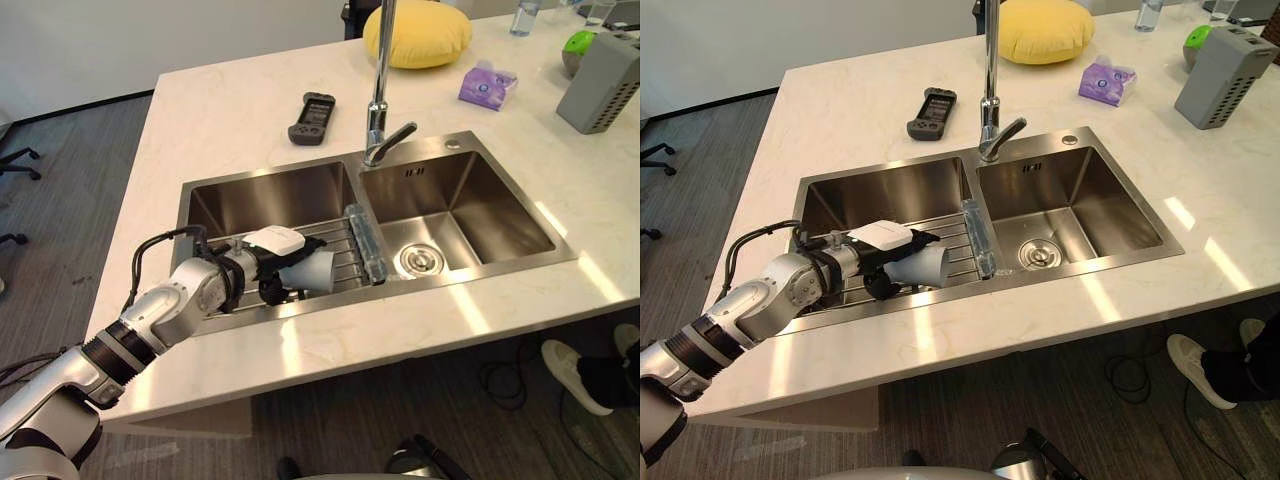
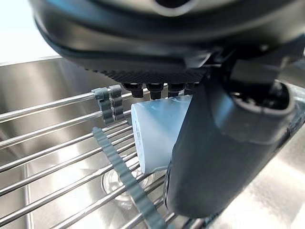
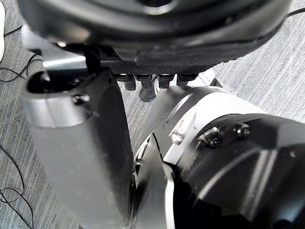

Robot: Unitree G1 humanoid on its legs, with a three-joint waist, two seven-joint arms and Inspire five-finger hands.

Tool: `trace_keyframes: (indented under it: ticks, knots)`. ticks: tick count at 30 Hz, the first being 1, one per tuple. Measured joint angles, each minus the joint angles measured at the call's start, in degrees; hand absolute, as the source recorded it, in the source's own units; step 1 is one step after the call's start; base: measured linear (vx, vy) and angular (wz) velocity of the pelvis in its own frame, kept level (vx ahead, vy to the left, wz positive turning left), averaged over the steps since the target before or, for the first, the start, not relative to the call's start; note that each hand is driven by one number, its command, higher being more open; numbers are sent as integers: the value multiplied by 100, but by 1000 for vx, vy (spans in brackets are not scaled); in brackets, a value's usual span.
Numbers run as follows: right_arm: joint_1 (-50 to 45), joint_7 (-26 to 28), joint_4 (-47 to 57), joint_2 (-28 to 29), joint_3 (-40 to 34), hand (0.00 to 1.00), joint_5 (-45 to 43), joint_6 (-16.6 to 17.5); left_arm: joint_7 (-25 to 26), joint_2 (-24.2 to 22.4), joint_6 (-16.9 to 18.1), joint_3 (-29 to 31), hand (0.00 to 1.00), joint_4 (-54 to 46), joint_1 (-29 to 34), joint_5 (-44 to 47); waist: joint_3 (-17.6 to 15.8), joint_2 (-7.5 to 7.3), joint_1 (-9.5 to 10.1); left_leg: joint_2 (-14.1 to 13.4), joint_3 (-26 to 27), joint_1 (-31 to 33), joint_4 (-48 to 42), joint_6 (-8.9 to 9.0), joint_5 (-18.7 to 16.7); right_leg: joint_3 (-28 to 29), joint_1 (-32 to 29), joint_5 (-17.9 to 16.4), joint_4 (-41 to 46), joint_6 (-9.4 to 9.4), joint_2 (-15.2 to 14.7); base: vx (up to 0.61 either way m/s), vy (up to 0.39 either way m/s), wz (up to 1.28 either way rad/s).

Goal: Walk over to the sink, pick up the cup, carry it to the dishwasher, place the cup inside the dishwasher, then close the dishwasher door

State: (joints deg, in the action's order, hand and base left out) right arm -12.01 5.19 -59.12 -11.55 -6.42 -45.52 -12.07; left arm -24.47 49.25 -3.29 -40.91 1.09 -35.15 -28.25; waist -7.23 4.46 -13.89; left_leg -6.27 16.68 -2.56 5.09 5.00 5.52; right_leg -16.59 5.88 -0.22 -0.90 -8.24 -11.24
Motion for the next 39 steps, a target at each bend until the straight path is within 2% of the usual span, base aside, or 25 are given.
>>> trace_keyframes:
  ticks: [4,11,12,21,24,38,39]
  knots:
    - [-4,-40,-2,-8,11,100,-38,41,-152,-1,-58,-71,100,-80,-3,-122,46,56,-4,0,1,2,24,0,0,22,-6,-20,10,20,0,0,0,0]
    - [-24,-103,-4,-20,126,100,-149,89,-500,-83,-417,-123,100,-287,-37,-354,98,71,-14,-22,1,3,24,0,2,40,-14,-34,41,34,20,0,0,0]
    - [-25,-132,-3,-24,181,100,-211,99,-538,-85,-429,-124,0,-299,-37,-394,107,67,-19,-27,3,3,24,0,2,52,-24,-44,61,42,22,0,0,0]
    - [-35,-240,7,-21,335,100,-282,112,-543,-113,-443,-142,0,-276,-124,-768,224,51,-87,-41,29,11,25,-4,8,92,-73,-67,106,63,30,0,0,0]
    - [-34,-254,14,-21,343,100,-282,113,-547,25,-339,-243,0,-259,-163,-997,243,57,-110,-47,39,10,25,-4,8,101,-78,-67,106,60,35,0,0,0]
    - [-61,-266,10,-9,462,100,-441,213,-556,39,-239,-338,0,-291,-222,-996,259,38,-118,-61,42,12,24,-4,8,103,-81,-71,110,59,50,0,0,0]
    - [-62,-267,11,-8,463,100,-443,214,-581,43,-250,-338,100,-308,-224,-995,259,37,-119,-61,42,12,24,-4,8,103,-81,-71,110,59,51,0,0,0]
